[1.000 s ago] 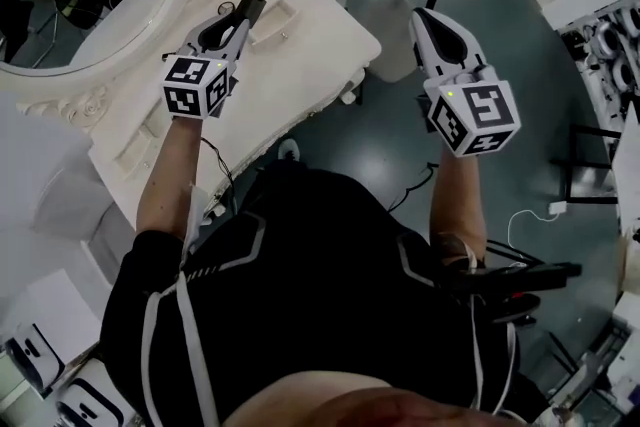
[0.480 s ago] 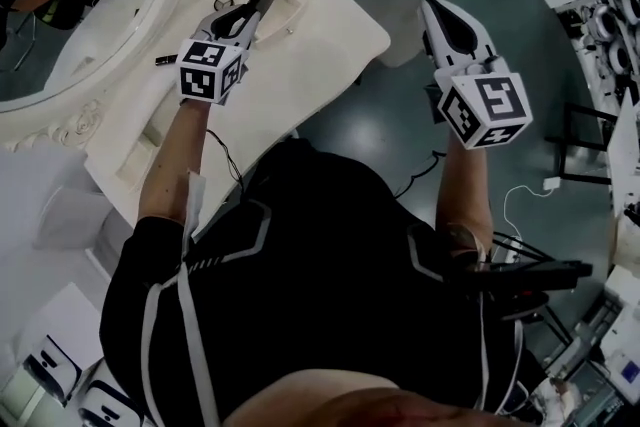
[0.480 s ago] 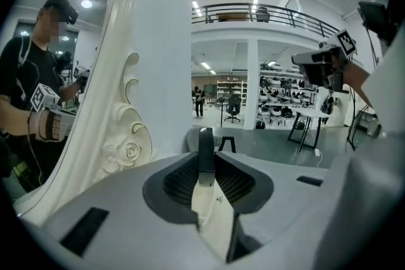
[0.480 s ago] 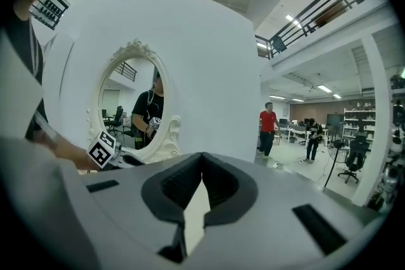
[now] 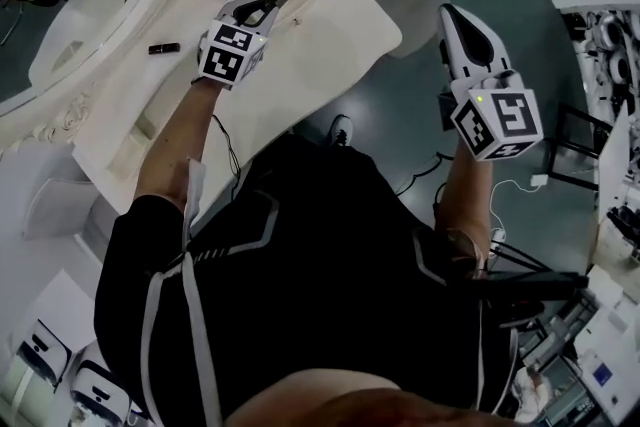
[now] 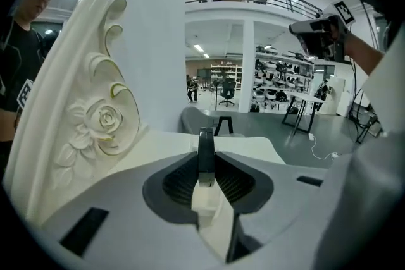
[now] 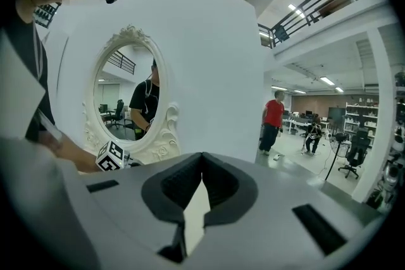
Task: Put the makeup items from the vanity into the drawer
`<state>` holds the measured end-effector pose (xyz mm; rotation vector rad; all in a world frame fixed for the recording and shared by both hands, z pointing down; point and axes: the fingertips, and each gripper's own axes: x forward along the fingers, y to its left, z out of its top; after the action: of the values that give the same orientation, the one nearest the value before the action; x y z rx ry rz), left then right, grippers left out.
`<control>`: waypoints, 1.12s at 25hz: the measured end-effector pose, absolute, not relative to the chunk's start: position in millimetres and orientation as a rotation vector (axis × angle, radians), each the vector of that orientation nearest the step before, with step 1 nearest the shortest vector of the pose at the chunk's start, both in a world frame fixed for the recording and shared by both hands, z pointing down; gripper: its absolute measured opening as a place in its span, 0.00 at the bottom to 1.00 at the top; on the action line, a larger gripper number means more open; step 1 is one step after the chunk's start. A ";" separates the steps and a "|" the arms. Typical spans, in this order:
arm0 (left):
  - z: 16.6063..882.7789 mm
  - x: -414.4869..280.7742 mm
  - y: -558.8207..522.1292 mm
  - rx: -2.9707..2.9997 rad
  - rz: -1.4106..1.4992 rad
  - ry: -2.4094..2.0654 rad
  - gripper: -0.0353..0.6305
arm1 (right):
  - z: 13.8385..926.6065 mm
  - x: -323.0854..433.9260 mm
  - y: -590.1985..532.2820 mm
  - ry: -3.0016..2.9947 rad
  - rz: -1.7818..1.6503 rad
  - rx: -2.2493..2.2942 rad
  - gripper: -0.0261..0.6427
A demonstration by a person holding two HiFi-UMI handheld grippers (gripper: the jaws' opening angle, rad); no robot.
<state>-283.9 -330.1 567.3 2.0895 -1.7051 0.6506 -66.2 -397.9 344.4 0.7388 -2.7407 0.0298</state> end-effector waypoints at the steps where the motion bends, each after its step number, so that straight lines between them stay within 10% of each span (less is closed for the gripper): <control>1: 574.1 -283.4 -331.6 2.074 0.662 -1.702 0.18 | 346.3 -65.1 -400.9 -2.743 0.035 0.730 0.05; 28: 653.3 -277.6 -356.8 1.993 0.890 -1.516 0.18 | 375.3 -12.0 -419.8 -2.643 0.095 0.772 0.05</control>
<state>-277.6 -356.8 653.3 1.9935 -1.5164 0.8897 -12.0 -419.8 375.3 0.7715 -2.6431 0.0953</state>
